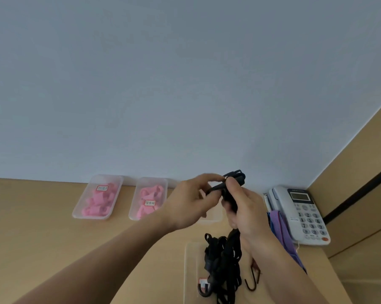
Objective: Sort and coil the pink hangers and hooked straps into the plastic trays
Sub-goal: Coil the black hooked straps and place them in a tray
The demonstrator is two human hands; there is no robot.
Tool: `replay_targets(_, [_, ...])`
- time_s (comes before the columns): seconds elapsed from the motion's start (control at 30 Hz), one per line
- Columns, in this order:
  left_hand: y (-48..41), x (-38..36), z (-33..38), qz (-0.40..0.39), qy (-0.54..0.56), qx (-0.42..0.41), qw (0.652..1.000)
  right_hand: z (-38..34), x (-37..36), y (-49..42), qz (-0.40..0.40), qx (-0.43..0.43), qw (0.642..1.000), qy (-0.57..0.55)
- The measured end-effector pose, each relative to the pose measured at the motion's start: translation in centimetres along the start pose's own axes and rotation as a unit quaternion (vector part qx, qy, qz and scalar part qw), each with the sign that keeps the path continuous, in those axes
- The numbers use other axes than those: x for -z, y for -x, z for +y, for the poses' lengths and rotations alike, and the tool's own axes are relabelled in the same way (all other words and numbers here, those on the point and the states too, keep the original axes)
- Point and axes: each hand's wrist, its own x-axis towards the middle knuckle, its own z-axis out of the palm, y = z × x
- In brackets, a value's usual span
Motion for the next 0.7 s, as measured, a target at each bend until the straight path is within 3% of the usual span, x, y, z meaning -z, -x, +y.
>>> replay_targets(0.1, [-0.3, 0.6, 1.0, -0.032, 0.214, 0.164, 0.962, -0.1, 0.5, 0.1, -0.031, 0.022, 0.999, -0.038])
replay_targets(0.2, [-0.3, 1.2, 1.8, -0.141, 0.247, 0.237, 0.929, 0.1, 0.6, 0.3, -0.088, 0.052, 0.994, -0.045])
replay_targets(0.27, [-0.1, 1.2, 2.0, -0.176, 0.265, 0.241, 0.917, 0.2, 0.7, 0.5, -0.104, 0.061, 0.992, -0.045])
replay_targets(0.53, [0.3, 0.9, 1.4, -0.153, 0.358, 0.198, 0.9, 0.2, 1.5, 0.5, -0.106, 0.073, 0.992, -0.012])
replay_targets(0.6, [0.2, 0.9, 1.5, -0.115, 0.342, 0.181, 0.915, 0.2, 1.5, 0.5, -0.087, 0.055, 0.995, 0.001])
replay_targets(0.7, [0.2, 0.5, 1.4, -0.035, 0.192, 0.132, 0.972, 0.6, 1.6, 0.4, -0.054, 0.009, 0.997, 0.046])
